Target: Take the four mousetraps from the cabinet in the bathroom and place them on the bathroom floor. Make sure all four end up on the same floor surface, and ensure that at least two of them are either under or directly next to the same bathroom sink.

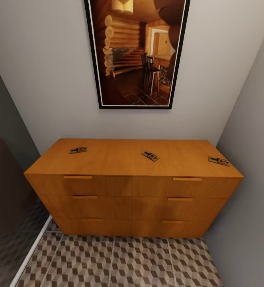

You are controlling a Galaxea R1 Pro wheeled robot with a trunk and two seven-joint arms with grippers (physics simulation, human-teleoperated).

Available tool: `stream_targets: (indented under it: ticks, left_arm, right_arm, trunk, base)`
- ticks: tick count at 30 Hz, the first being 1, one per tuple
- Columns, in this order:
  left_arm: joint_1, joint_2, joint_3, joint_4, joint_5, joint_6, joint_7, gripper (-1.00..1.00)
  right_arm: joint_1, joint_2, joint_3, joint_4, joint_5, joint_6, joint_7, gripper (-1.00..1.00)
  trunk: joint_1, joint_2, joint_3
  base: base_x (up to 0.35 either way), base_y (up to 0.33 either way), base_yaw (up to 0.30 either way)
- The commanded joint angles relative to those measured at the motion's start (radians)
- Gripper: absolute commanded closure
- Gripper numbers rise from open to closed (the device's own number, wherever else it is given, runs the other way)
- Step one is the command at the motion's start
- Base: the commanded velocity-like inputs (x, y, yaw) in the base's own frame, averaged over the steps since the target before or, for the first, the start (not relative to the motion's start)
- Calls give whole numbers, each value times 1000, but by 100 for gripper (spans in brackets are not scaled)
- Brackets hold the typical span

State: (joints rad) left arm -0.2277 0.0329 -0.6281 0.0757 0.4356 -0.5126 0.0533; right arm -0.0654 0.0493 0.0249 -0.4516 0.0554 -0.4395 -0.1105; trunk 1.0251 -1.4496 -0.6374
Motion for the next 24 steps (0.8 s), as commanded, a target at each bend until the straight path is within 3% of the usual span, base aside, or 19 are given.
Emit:
stream_targets:
  ticks: [1,16,24]
  left_arm:
    - [-1,-1,-9,2,0,-4,5,100]
    - [-1,-2,-9,2,0,-3,5,100]
    - [-1,-2,-9,2,0,-3,5,100]
  right_arm:
    - [-1,0,3,1,6,-1,-9,-100]
    - [-1,-1,0,-2,9,-2,-11,-100]
    - [-1,1,0,-2,8,-2,-11,-100]
  trunk:
    - [0,0,-1]
    - [0,0,-1]
    - [0,0,-1]
  base:
    - [0,0,0]
    - [-6,0,0]
    - [-257,0,0]
